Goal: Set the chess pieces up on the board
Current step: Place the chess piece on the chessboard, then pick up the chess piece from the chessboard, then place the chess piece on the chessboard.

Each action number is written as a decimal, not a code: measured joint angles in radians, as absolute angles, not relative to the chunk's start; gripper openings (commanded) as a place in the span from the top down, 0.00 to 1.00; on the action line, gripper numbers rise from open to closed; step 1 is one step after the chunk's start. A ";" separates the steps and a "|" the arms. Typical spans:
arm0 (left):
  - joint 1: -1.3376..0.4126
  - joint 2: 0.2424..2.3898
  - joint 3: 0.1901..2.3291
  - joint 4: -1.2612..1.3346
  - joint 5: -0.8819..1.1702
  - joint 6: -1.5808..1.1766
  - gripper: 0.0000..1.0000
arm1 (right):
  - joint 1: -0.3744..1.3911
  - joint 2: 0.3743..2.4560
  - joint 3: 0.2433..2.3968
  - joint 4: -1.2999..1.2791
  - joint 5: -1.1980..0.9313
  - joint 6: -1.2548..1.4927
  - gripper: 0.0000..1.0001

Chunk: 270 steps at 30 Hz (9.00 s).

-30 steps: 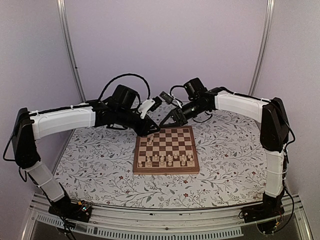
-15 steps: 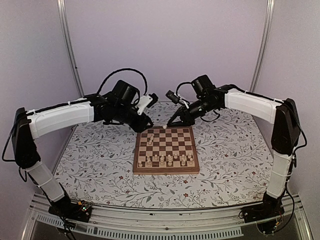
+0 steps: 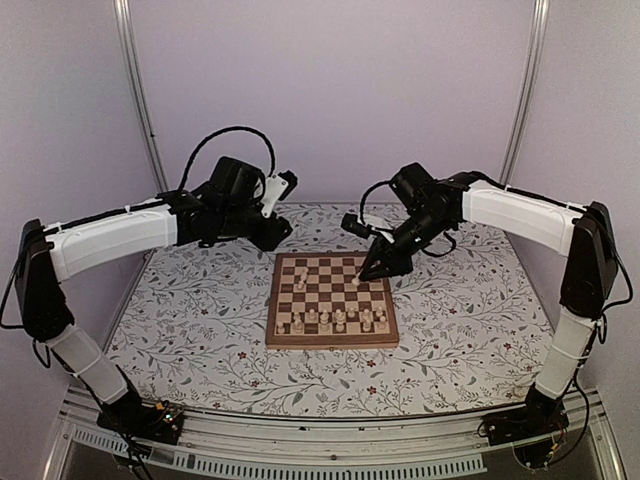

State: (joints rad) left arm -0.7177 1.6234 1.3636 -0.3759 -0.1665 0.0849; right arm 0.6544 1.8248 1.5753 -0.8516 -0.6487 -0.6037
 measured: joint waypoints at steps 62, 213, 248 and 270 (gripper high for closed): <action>-0.627 1.511 1.215 -0.226 -0.098 0.051 0.45 | 0.883 1.998 1.511 -0.839 -0.221 -0.671 0.67; -0.516 1.635 1.304 -0.558 0.049 -0.029 0.90 | 0.744 2.130 1.861 -0.654 -0.669 -0.318 0.94; -0.451 1.568 1.205 -0.512 0.310 -0.026 0.85 | 0.872 2.297 2.032 -0.778 -0.339 -0.513 0.59; -0.585 1.859 1.430 -0.624 0.881 -0.003 0.83 | 0.910 1.846 1.688 -0.683 -0.204 -0.987 0.48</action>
State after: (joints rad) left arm -0.5854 1.8587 1.4296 -0.6243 0.8814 -0.0029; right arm 0.9100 1.8458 1.6878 -0.6827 -0.2039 -0.9867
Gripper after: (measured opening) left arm 0.170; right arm 0.515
